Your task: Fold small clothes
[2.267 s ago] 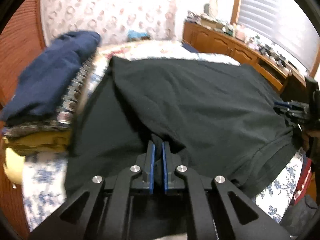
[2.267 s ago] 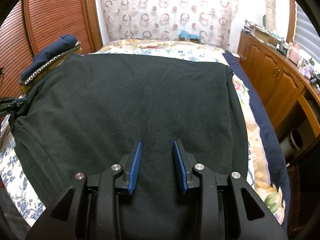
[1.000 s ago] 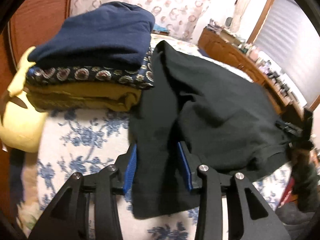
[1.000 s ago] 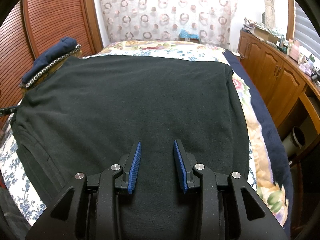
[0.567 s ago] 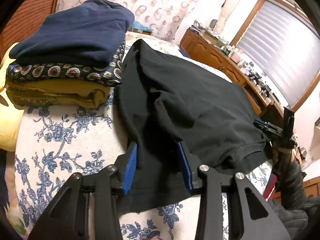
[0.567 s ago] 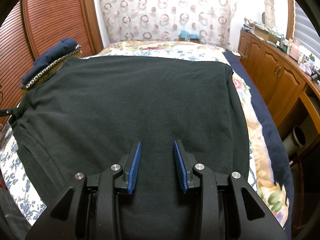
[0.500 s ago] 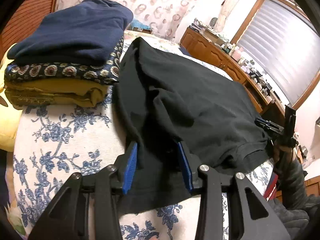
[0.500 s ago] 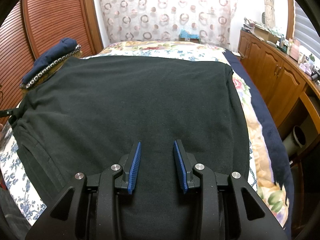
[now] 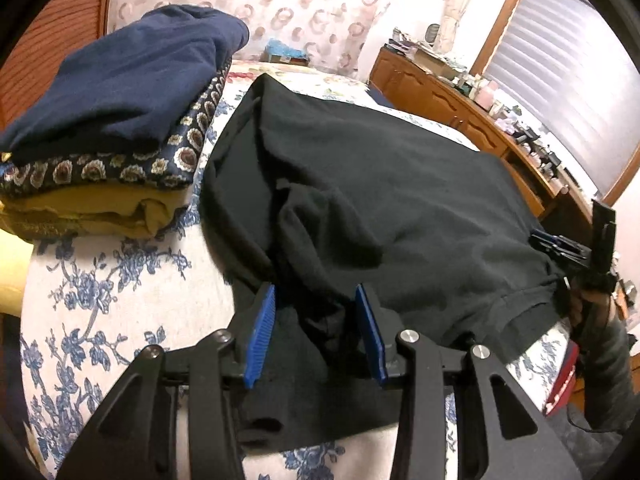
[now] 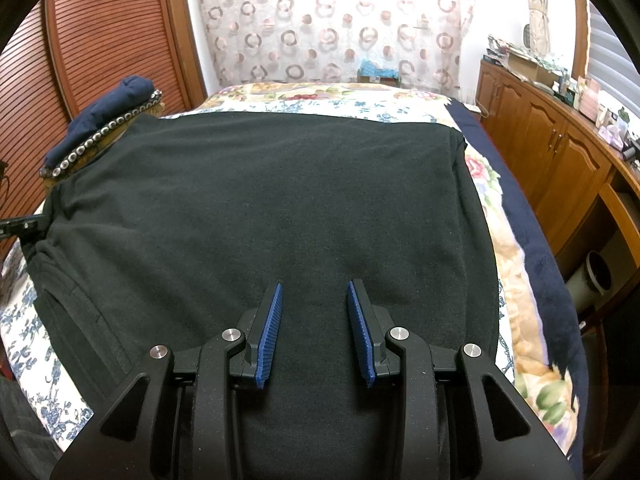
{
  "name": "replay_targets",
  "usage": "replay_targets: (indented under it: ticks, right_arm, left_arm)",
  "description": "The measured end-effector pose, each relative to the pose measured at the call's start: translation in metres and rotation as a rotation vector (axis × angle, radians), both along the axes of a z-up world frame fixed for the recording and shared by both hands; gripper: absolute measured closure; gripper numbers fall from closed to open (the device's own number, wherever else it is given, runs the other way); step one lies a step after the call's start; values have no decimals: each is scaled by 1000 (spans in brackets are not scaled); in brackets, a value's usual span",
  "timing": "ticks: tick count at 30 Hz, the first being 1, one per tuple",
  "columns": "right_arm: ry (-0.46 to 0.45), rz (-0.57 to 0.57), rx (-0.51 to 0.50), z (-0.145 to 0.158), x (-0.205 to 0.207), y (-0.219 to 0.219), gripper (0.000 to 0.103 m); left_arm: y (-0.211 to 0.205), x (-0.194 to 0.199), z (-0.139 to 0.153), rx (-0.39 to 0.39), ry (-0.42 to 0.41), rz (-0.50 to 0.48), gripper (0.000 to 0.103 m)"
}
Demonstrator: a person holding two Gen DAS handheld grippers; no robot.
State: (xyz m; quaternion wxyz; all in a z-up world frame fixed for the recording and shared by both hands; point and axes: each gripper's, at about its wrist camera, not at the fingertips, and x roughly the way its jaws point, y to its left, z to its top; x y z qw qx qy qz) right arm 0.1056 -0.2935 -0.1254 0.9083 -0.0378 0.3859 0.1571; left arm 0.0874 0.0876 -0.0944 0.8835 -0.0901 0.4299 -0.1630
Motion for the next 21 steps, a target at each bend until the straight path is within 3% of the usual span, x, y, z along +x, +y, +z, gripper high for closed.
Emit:
replay_targets:
  ticks: [2,5,13,21]
  right_arm:
    - [0,0,1,0,0,0,70]
    - [0,0,2,0,0,0,70]
    - [-1,-1,2,0,1,-1,70]
    - [-2,0,-4,2,1,-1,70]
  left_arm:
    - [-7,0,1,61,-20,12,86]
    - [-8,-2,4,79,-44,35,95]
    - [-9,-9,23,61,-129,53,97]
    - [-18,-9,30,77,-154,53,97]
